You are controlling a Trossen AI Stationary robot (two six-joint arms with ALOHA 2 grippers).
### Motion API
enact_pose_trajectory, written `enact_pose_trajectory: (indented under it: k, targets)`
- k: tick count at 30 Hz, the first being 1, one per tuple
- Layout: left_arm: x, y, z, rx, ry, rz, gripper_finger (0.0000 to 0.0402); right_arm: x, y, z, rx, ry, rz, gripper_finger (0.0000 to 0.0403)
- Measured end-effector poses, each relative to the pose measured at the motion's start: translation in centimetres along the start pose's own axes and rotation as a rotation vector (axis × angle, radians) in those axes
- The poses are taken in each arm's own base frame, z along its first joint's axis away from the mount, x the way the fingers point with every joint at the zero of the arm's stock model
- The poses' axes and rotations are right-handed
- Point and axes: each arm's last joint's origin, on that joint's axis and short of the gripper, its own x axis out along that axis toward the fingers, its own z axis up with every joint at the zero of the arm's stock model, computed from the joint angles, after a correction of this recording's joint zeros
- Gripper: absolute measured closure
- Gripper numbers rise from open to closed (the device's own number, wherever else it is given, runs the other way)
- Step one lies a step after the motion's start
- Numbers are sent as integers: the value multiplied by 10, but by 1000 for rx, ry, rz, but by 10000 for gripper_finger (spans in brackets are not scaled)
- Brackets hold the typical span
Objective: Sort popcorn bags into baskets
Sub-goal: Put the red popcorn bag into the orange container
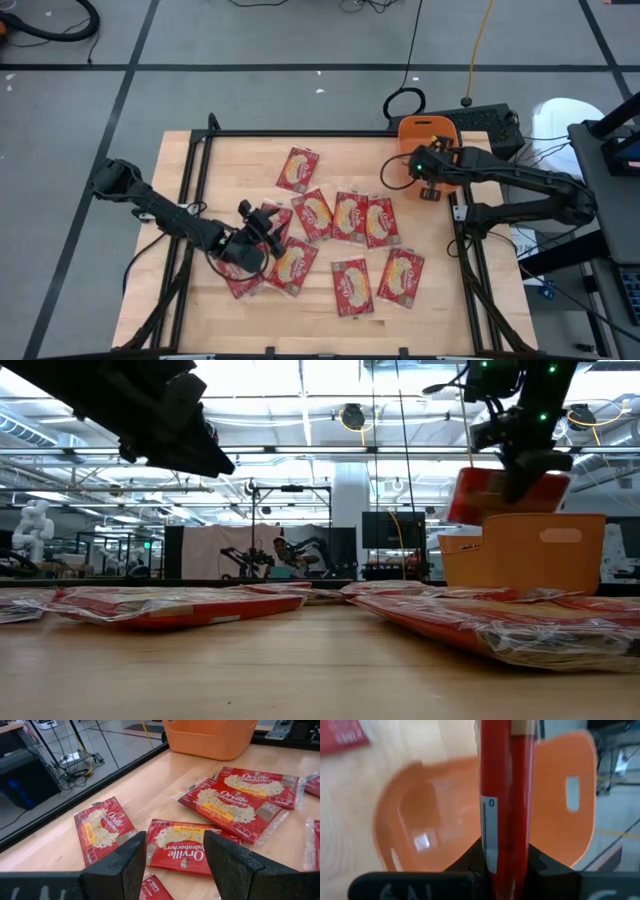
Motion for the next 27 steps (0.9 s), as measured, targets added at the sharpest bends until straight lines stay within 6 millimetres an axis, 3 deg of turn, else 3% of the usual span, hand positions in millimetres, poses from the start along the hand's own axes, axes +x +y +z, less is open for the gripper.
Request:
enact_pose_trajectory:
  k: [7, 19, 27]
  targets:
    - [4, 1, 1, -5, 25, -17, 199, 4, -2, -5, -84, 43, 4, 360]
    - [4, -2, 7, -12, -11, -45, 199, 35, 10, -22, -236, 156, 42, 360]
    - [4, -4, 8, -13, -24, -53, 199, 38, 11, -21, -272, 144, 42, 358]
